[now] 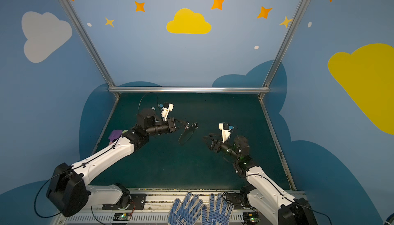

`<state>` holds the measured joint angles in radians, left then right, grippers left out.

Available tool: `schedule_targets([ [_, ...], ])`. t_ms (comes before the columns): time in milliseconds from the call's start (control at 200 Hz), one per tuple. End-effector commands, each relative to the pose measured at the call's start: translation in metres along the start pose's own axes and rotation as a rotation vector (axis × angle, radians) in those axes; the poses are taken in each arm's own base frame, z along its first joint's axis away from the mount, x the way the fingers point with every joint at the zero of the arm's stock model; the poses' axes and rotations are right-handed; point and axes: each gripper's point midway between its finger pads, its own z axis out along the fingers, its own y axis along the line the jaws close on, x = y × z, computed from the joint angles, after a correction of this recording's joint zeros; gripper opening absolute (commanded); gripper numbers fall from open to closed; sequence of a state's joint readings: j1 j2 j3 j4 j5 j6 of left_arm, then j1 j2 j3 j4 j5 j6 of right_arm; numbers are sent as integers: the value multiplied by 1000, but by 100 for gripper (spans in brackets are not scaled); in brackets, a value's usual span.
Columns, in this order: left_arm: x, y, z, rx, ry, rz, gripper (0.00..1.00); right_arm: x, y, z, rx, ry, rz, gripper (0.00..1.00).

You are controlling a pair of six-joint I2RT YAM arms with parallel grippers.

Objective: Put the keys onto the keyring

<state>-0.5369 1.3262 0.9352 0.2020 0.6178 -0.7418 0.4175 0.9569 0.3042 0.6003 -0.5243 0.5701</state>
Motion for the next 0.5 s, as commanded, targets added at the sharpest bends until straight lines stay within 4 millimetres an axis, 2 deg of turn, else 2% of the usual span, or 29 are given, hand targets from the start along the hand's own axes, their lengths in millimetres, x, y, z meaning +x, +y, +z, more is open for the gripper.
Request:
schedule_targets([
  [0,-23,-12,-2,29,-86,34,4,-17,10,6,-79,-69,38,77],
  [90,-28,-8,0,5,-107,26,4,-13,10,15,-105,-47,54,78],
  [160,-32,-4,0,-20,-124,14,4,-6,17,22,-124,-7,-2,78],
  [290,-37,6,0,-67,-153,-9,4,5,43,32,-138,41,-146,78],
  [350,-38,4,0,-58,-155,-14,4,4,54,34,-139,16,-219,78],
  [386,-37,1,1,-42,-151,-15,4,8,53,36,-118,29,-240,78],
  [496,-38,-10,1,2,-138,-18,4,0,51,44,-70,9,-289,78],
])
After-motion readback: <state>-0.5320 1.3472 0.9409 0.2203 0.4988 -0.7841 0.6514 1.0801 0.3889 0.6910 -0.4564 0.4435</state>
